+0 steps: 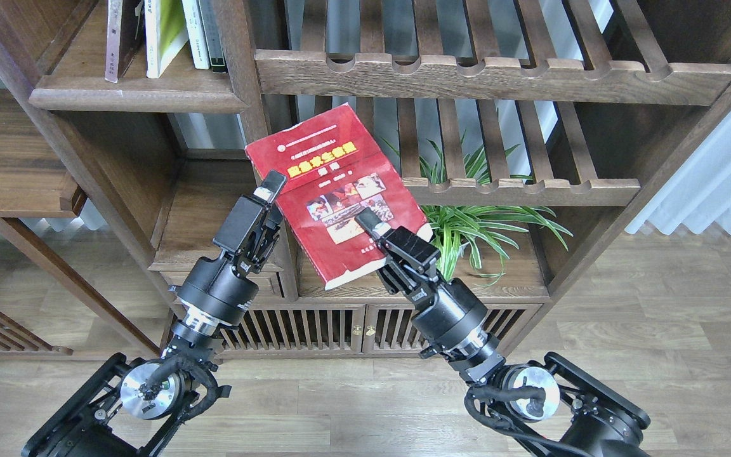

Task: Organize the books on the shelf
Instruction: 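Pinch the red book between both grippers and hold it, then carry the red book up toward the upper shelf with the left gripper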

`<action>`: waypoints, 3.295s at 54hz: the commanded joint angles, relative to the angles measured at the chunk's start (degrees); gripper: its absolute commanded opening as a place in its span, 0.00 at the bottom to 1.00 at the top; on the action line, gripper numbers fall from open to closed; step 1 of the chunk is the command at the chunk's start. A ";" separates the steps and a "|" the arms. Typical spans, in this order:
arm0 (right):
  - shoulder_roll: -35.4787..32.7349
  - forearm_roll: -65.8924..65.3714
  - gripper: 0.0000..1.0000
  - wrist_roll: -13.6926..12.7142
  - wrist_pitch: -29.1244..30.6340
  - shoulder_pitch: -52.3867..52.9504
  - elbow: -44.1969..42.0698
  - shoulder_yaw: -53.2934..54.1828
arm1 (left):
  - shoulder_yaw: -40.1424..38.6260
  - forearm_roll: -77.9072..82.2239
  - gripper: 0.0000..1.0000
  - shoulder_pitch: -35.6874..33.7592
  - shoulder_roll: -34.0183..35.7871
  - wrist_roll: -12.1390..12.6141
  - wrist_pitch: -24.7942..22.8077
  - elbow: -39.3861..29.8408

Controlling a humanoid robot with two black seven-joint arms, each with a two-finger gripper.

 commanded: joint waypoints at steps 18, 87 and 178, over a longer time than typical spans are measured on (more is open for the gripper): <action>1.58 -1.50 0.05 -0.06 -0.01 0.05 -2.05 -0.91 | 2.64 -5.51 0.83 0.28 0.00 0.00 0.00 0.17; 3.86 -3.35 0.05 -1.11 -0.01 0.84 -5.83 -0.03 | 5.89 -9.29 0.24 -1.04 3.78 1.06 0.00 0.26; 6.76 -3.52 0.88 -0.24 -0.01 1.81 -6.54 9.55 | 6.95 -8.85 0.00 -1.12 7.73 0.88 0.00 0.00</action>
